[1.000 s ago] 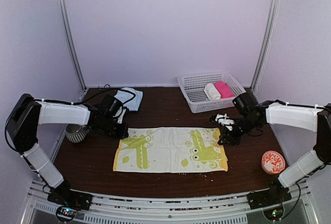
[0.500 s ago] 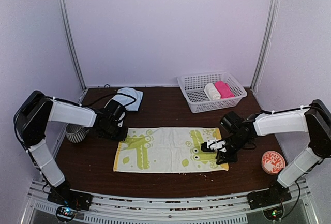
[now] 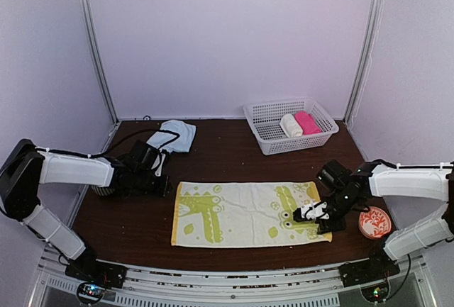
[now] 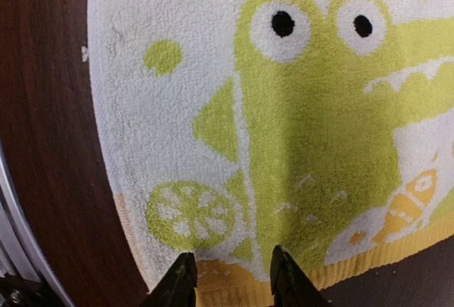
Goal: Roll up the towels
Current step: Smooth out the towel at the center of the board, then pick up the towel from the center of the board.
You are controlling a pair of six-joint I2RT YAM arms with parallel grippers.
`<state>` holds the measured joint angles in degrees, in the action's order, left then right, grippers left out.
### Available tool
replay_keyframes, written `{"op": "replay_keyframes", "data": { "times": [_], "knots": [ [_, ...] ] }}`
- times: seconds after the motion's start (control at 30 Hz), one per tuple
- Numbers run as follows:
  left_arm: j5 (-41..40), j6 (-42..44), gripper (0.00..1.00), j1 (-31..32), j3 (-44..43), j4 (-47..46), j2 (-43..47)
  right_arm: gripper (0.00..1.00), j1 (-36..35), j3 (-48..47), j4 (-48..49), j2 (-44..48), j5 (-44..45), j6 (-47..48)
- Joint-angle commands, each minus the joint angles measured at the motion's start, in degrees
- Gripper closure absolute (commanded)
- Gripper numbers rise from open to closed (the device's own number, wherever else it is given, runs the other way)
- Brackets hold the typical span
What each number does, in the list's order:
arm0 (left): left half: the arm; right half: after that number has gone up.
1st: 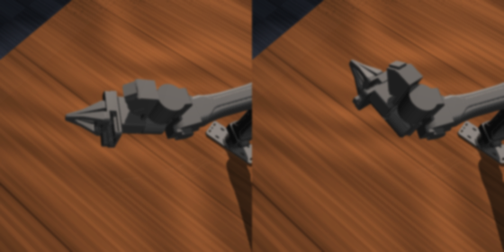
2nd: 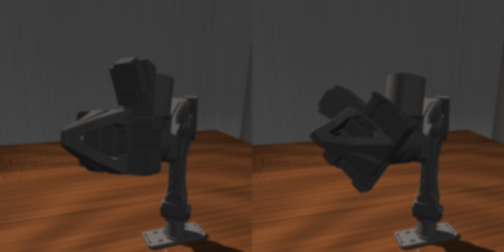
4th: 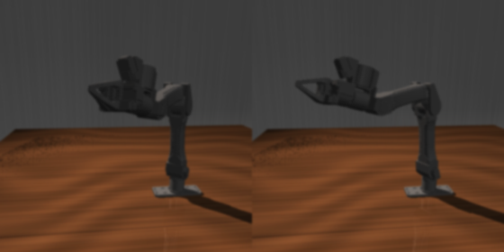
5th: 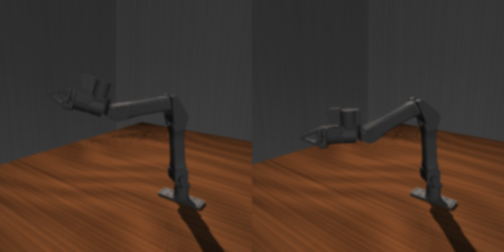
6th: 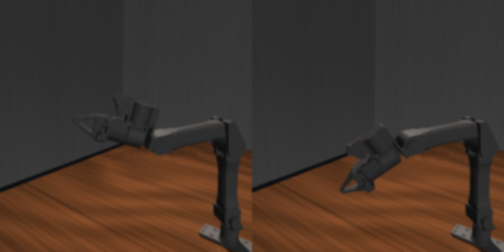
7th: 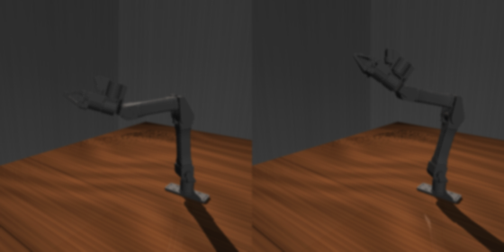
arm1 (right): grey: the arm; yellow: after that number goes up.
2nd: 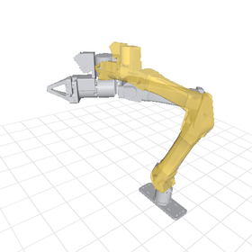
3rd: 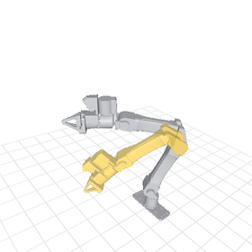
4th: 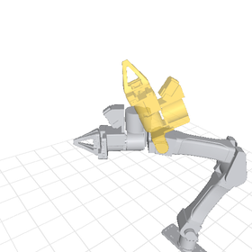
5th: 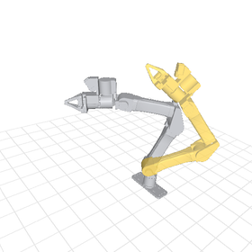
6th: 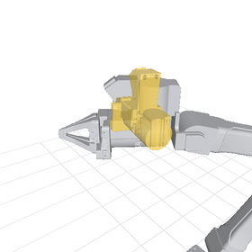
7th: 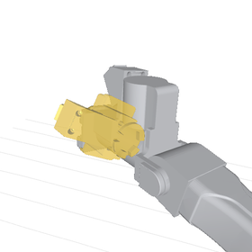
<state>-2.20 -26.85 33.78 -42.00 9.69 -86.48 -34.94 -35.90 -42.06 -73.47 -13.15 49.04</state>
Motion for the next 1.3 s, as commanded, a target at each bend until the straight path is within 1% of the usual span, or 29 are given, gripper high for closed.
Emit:
{"op": "replay_keyframes", "data": {
  "times": [0.0,0.1,0.27,0.33,0.43,0.53,0.73,0.83,1.0,1.1,1.17,1.2,1.27],
  "knots": [
    [4.26,-0.91,0.60,0.01,-2.56,-2.67,2.48,0.60,2.07,-5.92,-2.52,3.74,-5.16,-4.93],
    [4.37,-0.85,0.56,-0.76,-5.83,-1.24,-1.09,0.60,5.74,-10.67,0.51,1.93,-7.77,-11.97],
    [4.28,-0.55,0.40,-2.06,-10.30,-0.38,-8.77,0.65,15.23,-16.88,4.09,-5.96,-10.09,-20.38],
    [3.98,0.18,0.38,-2.11,-11.34,-0.13,-11.01,0.68,18.36,-18.38,5.51,-8.59,-9.52,-23.52],
    [4.11,1.18,0.41,-2.09,-12.20,0.41,-12.80,0.69,20.95,-19.26,8.08,-11.35,-6.05,-27.33],
    [4.50,1.48,0.44,-2.13,-11.83,0.36,-13.13,0.69,21.74,-19.16,10.18,-13.01,-3.66,-29.47],
    [5.52,2.15,0.47,-2.17,-11.40,0.17,-13.63,0.69,21.92,-19.50,11.29,-17.06,-2.21,-32.45],
    [5.46,2.07,0.47,-2.11,-11.41,0.15,-13.79,0.68,22.43,-20.41,10.99,-19.61,-2.15,-33.89],
    [5.38,2.11,0.46,-2.10,-11.44,0.06,-13.82,0.67,22.90,-20.93,11.08,-23.17,-5.44,-34.99],
    [5.06,2.24,0.47,-2.13,-11.15,0.06,-13.81,0.68,22.95,-21.40,11.73,-25.10,-7.81,-35.26],
    [4.99,2.24,0.48,-2.11,-11.09,-0.12,-13.81,0.67,23.21,-21.90,12.58,-26.14,-11.64,-34.69],
    [5.01,2.24,0.49,-2.14,-11.09,-0.25,-13.85,0.68,23.43,-22.05,13.24,-26.70,-14.03,-34.63],
    [4.92,2.17,0.50,-2.11,-10.98,-0.37,-13.57,0.71,23.68,-22.23,14.87,-27.29,-15.56,-35.79]
  ]
}}
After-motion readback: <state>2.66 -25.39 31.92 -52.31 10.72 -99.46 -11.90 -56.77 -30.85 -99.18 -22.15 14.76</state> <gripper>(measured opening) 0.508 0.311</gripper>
